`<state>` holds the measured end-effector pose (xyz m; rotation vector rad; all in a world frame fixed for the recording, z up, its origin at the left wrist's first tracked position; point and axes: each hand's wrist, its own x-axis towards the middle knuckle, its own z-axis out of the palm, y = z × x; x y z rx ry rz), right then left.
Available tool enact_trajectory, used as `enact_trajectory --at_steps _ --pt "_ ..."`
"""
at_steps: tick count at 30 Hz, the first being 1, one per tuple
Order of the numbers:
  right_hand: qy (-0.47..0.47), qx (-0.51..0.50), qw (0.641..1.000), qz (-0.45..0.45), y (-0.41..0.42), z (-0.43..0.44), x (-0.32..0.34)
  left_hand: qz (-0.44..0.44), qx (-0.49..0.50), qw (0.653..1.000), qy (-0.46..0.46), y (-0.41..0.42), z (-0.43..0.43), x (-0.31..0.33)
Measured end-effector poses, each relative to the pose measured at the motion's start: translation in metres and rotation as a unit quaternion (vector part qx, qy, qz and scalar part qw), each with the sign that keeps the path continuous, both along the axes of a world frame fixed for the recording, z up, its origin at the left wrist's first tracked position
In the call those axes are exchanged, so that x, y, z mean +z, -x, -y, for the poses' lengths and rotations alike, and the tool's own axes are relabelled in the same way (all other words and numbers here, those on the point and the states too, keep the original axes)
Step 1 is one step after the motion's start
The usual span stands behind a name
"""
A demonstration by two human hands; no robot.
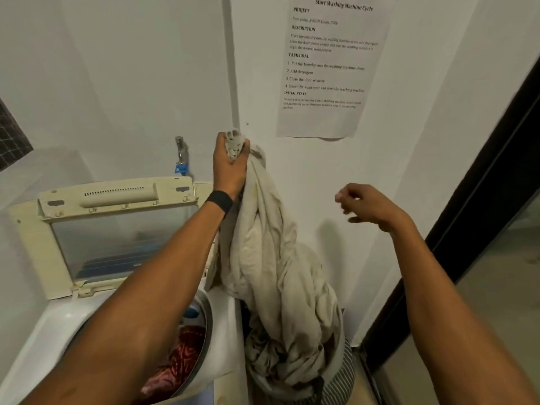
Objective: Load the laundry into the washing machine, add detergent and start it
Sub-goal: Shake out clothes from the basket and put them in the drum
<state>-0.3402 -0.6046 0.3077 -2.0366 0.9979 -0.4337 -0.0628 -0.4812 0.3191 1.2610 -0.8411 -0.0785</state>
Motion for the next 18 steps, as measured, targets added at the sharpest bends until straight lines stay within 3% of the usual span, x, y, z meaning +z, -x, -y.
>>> enact_trajectory --at_steps 2,4,11,14,18 --pt "-0.097 0.042 0.992 0.074 -0.015 -0.019 0.004 0.006 -0.029 0.999 -0.011 0.013 0.004 -0.004" --pt "-0.101 0.072 0.991 0.046 -0.036 -0.037 -0.001 0.018 -0.055 0.998 -0.019 0.027 0.01 -0.006" --pt "-0.1 0.003 0.992 -0.071 -0.054 -0.039 -0.063 0.033 -0.075 0.996 -0.032 0.031 0.008 -0.017" --pt "-0.094 -0.066 0.993 0.019 -0.042 -0.024 -0.062 0.031 -0.05 0.998 -0.038 0.019 0.002 -0.019" --pt "0.02 -0.141 0.971 0.194 -0.027 -0.007 0.003 0.041 -0.016 0.998 -0.05 0.011 -0.001 -0.023"
